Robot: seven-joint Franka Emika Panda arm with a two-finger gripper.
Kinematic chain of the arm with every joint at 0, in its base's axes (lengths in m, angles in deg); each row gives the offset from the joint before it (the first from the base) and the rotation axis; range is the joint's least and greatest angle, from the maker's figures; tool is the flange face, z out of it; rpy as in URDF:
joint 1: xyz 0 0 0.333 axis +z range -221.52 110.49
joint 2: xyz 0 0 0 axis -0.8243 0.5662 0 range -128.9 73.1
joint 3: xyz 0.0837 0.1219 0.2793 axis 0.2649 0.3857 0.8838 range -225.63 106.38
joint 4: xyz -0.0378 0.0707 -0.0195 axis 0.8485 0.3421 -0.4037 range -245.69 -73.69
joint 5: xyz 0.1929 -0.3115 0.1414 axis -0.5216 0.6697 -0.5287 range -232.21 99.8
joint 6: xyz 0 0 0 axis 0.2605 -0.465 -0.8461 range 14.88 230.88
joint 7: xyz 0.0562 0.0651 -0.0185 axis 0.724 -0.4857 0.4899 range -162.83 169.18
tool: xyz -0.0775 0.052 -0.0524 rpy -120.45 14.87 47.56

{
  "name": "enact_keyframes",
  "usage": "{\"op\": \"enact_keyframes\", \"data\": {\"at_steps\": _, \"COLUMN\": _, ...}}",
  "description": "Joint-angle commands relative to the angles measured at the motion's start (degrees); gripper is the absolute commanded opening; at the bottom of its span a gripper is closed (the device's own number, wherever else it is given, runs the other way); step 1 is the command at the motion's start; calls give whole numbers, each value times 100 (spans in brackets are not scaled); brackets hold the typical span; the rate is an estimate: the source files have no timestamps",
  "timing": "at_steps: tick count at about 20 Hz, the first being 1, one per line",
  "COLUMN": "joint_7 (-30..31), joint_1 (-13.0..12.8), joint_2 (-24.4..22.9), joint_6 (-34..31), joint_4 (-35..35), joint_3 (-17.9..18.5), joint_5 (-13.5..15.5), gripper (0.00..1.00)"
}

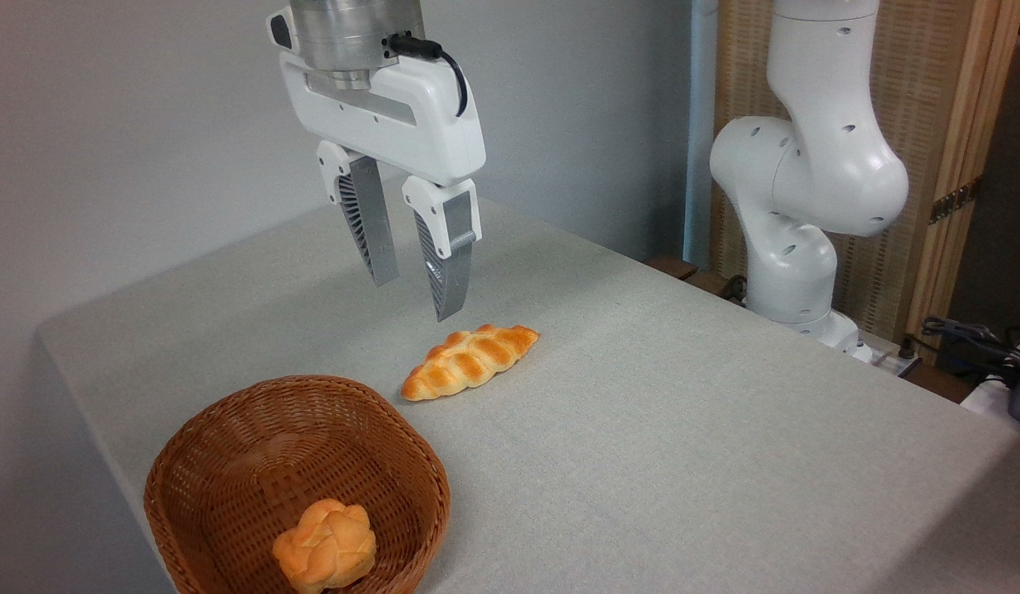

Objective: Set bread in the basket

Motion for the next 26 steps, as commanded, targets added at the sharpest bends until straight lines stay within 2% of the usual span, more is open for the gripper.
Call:
{"op": "enact_keyframes", "data": {"at_steps": 1, "joint_7": -114, "joint_1": -47, "joint_2": -31, "joint_6": -37, "joint_4": 44, "joint_3": 73, "joint_5": -2, "gripper": 100}}
{"op": "enact_keyframes", "data": {"at_steps": 6, "joint_7": -70, "joint_1": -91, "joint_2": -83, "joint_6": -37, "joint_4": -26, "joint_3": -6, "joint_5": 24, "gripper": 100}}
{"op": "enact_keyframes", "data": {"at_steps": 9, "joint_7": -53, "joint_1": -266, "joint_2": -267, "joint_6": -37, "joint_4": -263, "joint_3": 2, "joint_5": 288, "gripper": 100}}
{"op": "enact_keyframes", "data": {"at_steps": 13, "joint_7": -61, "joint_1": -757, "joint_2": -627, "joint_6": 226, "joint_4": -921, "joint_3": 72, "joint_5": 280, "gripper": 100}}
{"op": "enact_keyframes", "data": {"at_steps": 17, "joint_7": -70, "joint_1": -1048, "joint_2": -1207, "joint_6": 1061, "joint_4": -2020, "joint_3": 90, "joint_5": 288, "gripper": 100}}
{"op": "enact_keyframes", "data": {"at_steps": 20, "joint_7": -79, "joint_1": -1329, "joint_2": -1182, "joint_6": 1097, "joint_4": -2363, "joint_3": 90, "joint_5": 271, "gripper": 100}}
{"op": "enact_keyframes", "data": {"at_steps": 23, "joint_7": -88, "joint_1": -1383, "joint_2": -1024, "joint_6": 1123, "joint_4": -2575, "joint_3": 38, "joint_5": 200, "gripper": 100}}
{"op": "enact_keyframes", "data": {"at_steps": 26, "joint_7": -79, "joint_1": -1462, "joint_2": -875, "joint_6": 1648, "joint_4": -2882, "joint_3": 29, "joint_5": 200, "gripper": 100}}
